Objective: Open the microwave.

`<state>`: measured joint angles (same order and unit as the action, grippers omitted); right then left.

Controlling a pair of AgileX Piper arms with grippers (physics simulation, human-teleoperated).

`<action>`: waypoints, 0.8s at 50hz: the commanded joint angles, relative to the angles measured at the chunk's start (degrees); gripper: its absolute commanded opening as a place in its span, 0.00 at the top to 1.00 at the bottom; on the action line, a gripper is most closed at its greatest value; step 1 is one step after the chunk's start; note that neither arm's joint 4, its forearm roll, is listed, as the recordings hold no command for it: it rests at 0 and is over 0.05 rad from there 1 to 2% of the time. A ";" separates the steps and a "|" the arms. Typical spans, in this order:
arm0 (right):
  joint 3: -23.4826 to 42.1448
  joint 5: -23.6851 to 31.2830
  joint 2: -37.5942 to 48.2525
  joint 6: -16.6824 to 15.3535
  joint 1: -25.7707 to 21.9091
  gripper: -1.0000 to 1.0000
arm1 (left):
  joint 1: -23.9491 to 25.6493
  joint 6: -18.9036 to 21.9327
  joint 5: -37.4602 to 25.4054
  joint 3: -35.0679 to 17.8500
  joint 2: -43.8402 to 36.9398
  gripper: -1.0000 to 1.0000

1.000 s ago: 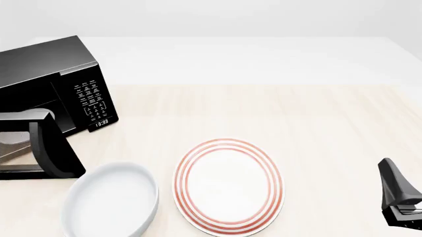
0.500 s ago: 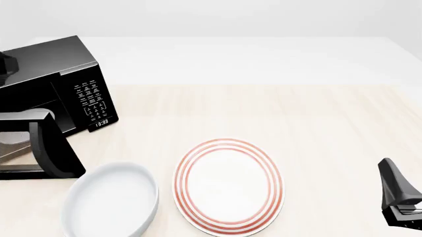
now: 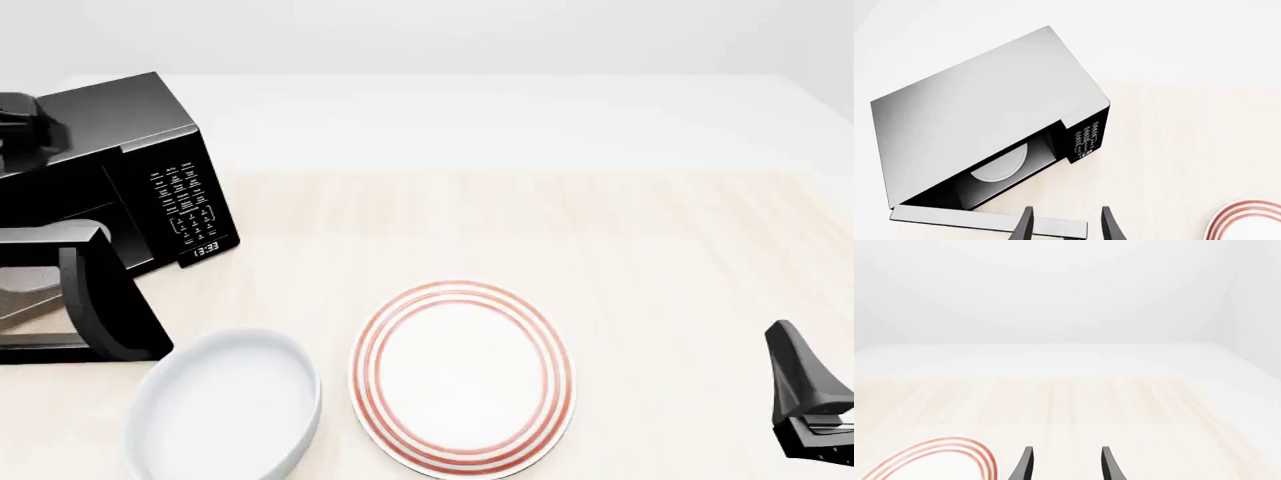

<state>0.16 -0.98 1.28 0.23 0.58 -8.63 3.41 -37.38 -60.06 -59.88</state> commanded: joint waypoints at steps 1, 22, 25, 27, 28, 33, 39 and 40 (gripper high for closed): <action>0.00 0.00 0.00 0.00 -0.01 0.00 | 0.99 -0.71 -0.15 -1.39 -4.22 0.00; 0.00 0.01 -0.01 0.00 0.00 0.00 | 1.30 -0.92 -1.04 -7.04 -12.31 0.00; 0.00 0.00 0.00 0.02 0.02 0.00 | 1.06 -0.86 -1.20 -7.61 -13.14 0.00; 0.00 0.00 -0.01 -0.01 0.00 0.00 | 1.03 -0.71 -1.44 -7.89 -13.65 0.00; 0.00 0.00 0.00 0.00 0.00 0.00 | 0.80 -0.55 -1.54 -8.07 -13.80 0.00; 0.00 0.00 0.01 -0.01 0.01 0.00 | -0.38 0.07 -1.79 -8.03 -14.72 0.00; 0.00 -0.01 0.02 0.00 0.01 0.00 | -1.35 0.32 -1.56 -7.34 -15.58 0.00; 0.00 0.00 0.00 0.00 0.01 0.00 | -1.46 0.35 -1.54 -7.17 -15.68 0.00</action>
<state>0.16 -0.98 1.29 0.24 0.58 -8.85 3.33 -38.86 -67.32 -73.76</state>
